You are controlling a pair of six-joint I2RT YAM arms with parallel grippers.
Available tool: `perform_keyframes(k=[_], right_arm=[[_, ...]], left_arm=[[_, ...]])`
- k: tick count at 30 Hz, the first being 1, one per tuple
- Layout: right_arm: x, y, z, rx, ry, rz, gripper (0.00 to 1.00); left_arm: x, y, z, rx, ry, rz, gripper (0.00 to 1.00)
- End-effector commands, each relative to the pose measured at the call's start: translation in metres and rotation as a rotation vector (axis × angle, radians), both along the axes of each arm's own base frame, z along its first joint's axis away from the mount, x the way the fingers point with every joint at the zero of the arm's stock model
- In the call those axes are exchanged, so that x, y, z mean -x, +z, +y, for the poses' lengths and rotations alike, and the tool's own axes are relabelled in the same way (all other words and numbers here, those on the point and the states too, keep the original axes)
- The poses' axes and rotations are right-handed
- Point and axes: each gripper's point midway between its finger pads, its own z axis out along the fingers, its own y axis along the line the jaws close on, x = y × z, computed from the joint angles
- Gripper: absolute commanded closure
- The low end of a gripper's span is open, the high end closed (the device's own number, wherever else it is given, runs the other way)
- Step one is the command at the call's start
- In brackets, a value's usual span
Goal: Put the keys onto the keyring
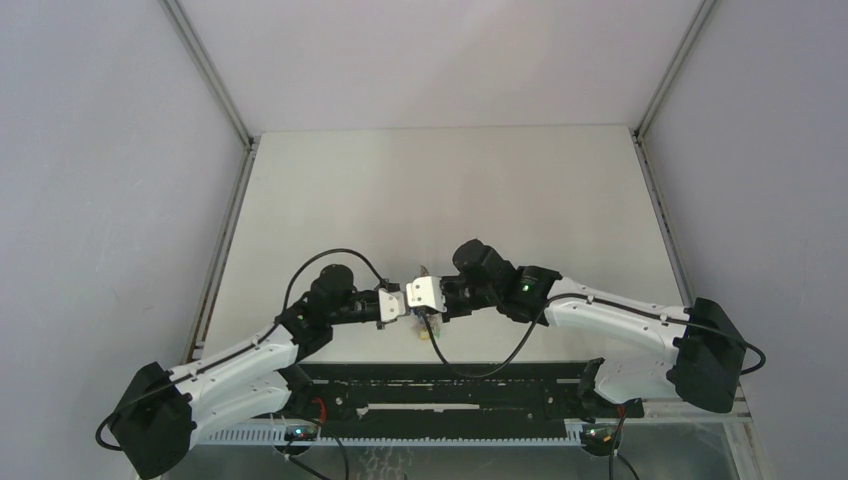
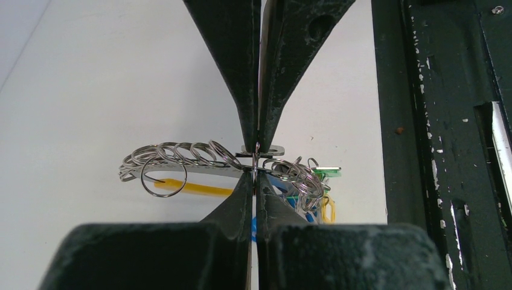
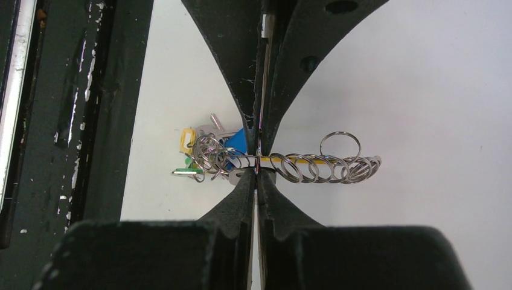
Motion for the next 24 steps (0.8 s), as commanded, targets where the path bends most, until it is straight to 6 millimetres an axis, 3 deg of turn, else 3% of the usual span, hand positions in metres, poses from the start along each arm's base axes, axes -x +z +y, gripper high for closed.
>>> perform_keyframes(k=[1, 14, 24], right_arm=[[0.01, 0.034, 0.037, -0.112, 0.089, -0.053, 1.0], [0.012, 0.035, 0.044, -0.101, 0.11, -0.06, 1.0], [0.01, 0.032, 0.026, -0.078, 0.084, -0.037, 0.82]], left_arm=[[-0.015, 0.046, -0.015, 0.083, 0.01, -0.1, 1.0], [-0.015, 0.047, -0.015, 0.082, 0.02, -0.105, 1.0], [-0.016, 0.048, -0.011, 0.099, 0.039, -0.129, 1.0]])
